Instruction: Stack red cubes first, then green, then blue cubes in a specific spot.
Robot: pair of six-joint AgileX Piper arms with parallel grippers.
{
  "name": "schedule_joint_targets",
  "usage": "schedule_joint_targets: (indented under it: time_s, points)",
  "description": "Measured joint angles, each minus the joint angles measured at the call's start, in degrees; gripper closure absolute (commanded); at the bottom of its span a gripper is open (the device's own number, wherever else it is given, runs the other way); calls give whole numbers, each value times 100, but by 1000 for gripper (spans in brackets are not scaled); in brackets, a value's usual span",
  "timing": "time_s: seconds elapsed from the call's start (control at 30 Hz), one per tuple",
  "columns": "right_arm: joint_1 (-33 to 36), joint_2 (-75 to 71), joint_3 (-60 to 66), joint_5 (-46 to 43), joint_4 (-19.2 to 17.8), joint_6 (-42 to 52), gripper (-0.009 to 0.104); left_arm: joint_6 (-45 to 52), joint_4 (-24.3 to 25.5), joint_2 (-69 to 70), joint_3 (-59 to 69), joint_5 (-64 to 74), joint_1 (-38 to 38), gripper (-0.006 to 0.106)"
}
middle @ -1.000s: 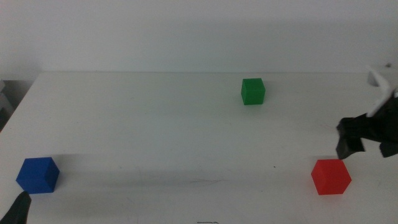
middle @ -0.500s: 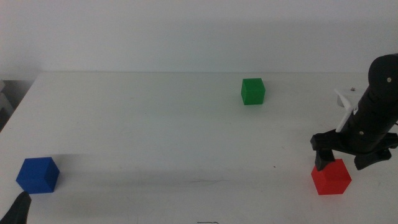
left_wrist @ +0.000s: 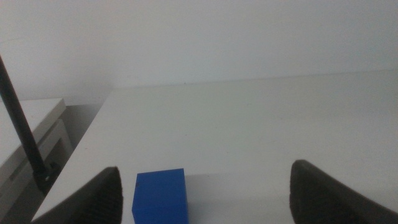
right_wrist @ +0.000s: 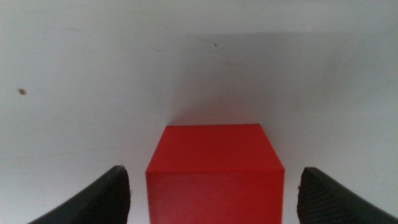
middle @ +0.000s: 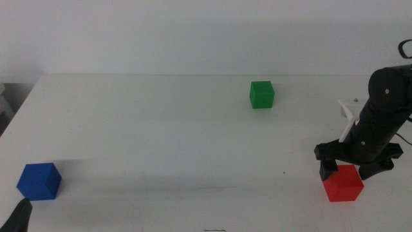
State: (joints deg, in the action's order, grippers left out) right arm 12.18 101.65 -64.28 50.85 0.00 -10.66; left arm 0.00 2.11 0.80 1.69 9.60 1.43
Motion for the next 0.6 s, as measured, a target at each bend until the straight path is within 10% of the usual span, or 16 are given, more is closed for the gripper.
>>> schedule_joint_targets:
  time_s: [0.33,0.6]
  points:
    - [0,276,0,91,0,0,31,0,0,0,0,0,0,11]
    - [19,289,-49,181,0,-7,97,0,0,0,0,0,0,11]
